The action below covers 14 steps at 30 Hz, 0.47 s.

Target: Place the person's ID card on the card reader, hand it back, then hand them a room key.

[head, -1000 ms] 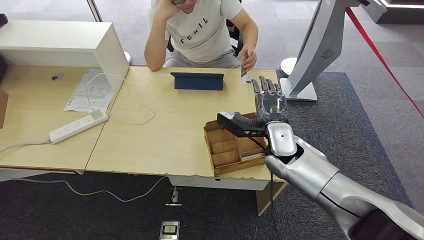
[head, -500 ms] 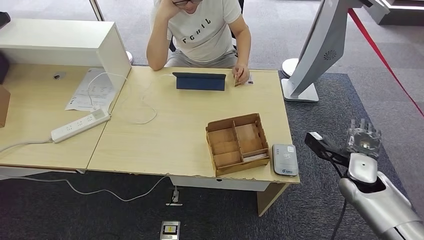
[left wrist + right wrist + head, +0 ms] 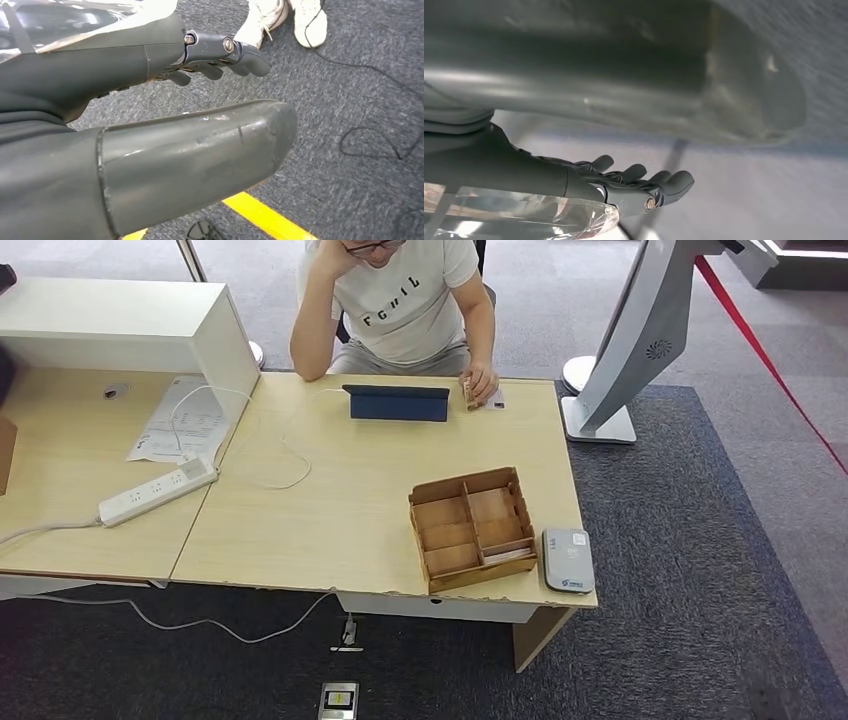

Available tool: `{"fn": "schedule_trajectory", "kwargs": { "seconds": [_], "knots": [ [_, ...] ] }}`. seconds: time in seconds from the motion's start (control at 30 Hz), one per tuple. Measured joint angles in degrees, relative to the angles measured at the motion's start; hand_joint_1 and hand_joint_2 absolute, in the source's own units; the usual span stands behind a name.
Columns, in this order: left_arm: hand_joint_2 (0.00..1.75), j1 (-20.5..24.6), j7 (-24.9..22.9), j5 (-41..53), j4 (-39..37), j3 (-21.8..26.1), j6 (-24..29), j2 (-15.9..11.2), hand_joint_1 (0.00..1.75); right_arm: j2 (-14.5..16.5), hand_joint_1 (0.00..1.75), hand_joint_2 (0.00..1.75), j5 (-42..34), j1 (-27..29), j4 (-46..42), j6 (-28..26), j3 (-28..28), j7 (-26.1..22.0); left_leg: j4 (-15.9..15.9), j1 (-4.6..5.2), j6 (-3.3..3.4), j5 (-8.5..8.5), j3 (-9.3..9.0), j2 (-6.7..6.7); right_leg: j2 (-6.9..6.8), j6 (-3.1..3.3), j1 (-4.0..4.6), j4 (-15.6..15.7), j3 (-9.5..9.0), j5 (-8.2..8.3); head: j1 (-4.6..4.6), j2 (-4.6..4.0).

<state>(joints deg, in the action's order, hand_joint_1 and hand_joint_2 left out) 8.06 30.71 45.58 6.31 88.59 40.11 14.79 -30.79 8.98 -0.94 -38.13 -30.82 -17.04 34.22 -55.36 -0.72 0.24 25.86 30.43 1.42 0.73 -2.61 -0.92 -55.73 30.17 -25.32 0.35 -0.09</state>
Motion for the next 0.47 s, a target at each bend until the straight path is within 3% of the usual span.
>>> {"fn": "schedule_trajectory", "kwargs": {
  "seconds": [0.13,0.23,0.37,0.47],
  "knots": [
    [0.0,0.1,-1.2,0.0,1.5,0.0,0.0,0.6,0.0,7.1,0.0,0.0,-14.0,1.6,5.2,-6.5,2.9,-10.2,0.1,-0.04,-0.13,0.06,-0.17,-0.34,0.37,0.16,0.06,0.0,0.06,-0.01,0.01,0.0],
    [0.0,0.1,-2.5,0.4,2.9,0.0,0.0,1.0,0.0,13.4,0.0,0.0,-16.9,0.4,11.1,-7.3,7.2,-17.3,0.1,-0.08,-0.23,0.04,-0.31,-0.41,0.45,0.25,0.1,-0.1,0.05,-0.03,-0.01,0.0],
    [0.0,0.0,-3.7,2.1,4.5,0.0,0.0,1.5,0.0,21.2,0.0,0.0,-11.7,-1.1,17.7,-7.3,11.0,-13.1,0.1,-0.2,-0.32,-0.01,-0.31,-0.41,0.44,0.32,0.2,-0.1,0.04,-0.02,0.01,0.0],
    [0.0,0.0,-2.8,2.4,5.2,0.0,0.0,1.6,0.0,25.6,0.0,0.0,-11.0,-1.2,19.9,-7.2,12.3,-13.8,0.1,-0.22,-0.36,-0.04,-0.3,-0.4,0.44,0.35,0.21,-0.1,0.04,-0.01,-0.01,0.0]
  ]
}}
